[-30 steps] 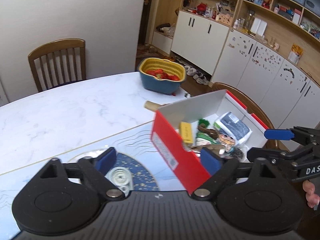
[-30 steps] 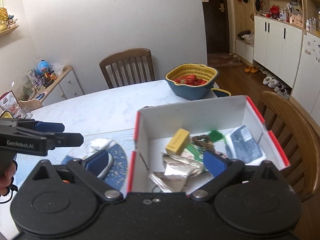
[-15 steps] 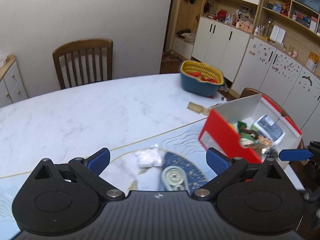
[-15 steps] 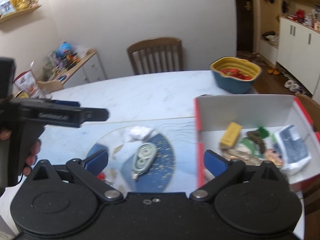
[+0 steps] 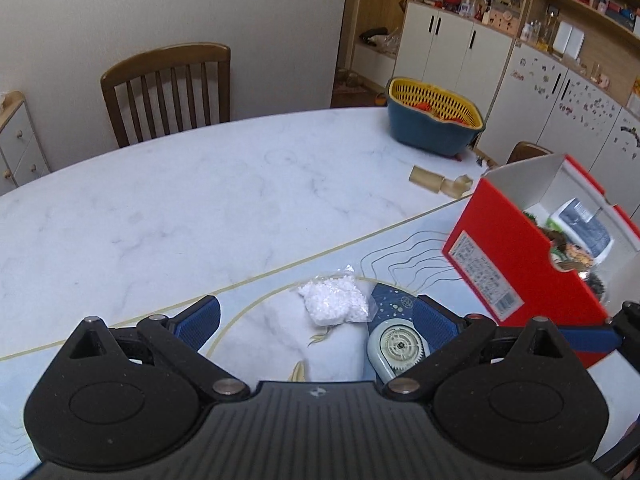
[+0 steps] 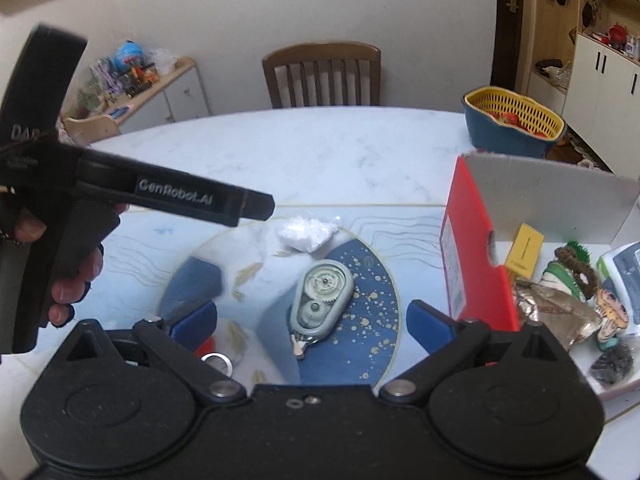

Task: Organize objects
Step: 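Withdraw both tools from the box toward the table, then grasp the tape dispenser with the right tool while the left grasps the white foam bag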

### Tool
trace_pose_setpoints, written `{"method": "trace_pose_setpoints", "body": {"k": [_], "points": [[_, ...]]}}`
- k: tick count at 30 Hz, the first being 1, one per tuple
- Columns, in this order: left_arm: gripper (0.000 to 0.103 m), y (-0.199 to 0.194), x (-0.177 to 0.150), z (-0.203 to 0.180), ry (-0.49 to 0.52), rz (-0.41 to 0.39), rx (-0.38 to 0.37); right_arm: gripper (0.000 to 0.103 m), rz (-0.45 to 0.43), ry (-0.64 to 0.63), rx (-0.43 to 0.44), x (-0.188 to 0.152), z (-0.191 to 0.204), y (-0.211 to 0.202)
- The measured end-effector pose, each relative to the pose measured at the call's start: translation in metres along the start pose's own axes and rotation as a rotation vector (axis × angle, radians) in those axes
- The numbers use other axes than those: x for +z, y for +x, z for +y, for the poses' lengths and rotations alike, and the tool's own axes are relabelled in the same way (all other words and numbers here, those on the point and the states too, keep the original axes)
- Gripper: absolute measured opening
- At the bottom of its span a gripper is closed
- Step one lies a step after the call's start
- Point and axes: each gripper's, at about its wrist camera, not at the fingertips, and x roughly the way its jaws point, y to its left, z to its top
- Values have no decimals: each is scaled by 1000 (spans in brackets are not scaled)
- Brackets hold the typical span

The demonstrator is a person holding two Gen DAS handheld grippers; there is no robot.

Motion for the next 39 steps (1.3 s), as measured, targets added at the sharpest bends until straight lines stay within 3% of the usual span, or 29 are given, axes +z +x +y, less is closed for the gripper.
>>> {"method": "trace_pose_setpoints", "body": {"k": [7,18,21,23,33,39], "points": [[103,42,-2,-7,2,59,-17,96,40,-18,-62,-7,0,40],[102,84,-2,-6,-13,102,4,89,87,-15,-68,-5,1,80],[90,90,-1,-6,-17,99,7,85,93,-22,-64,-4,4,87],[76,92,-1,-6,-19,105,-5,81,97,-21,-62,-2,5,91],[51,91,-1,-8,4,81,-25,70,92,-32,-78,-1,9,100],[45,88,-2,-9,28,67,-23,51,85,-37,-101,-3,10,97]]}}
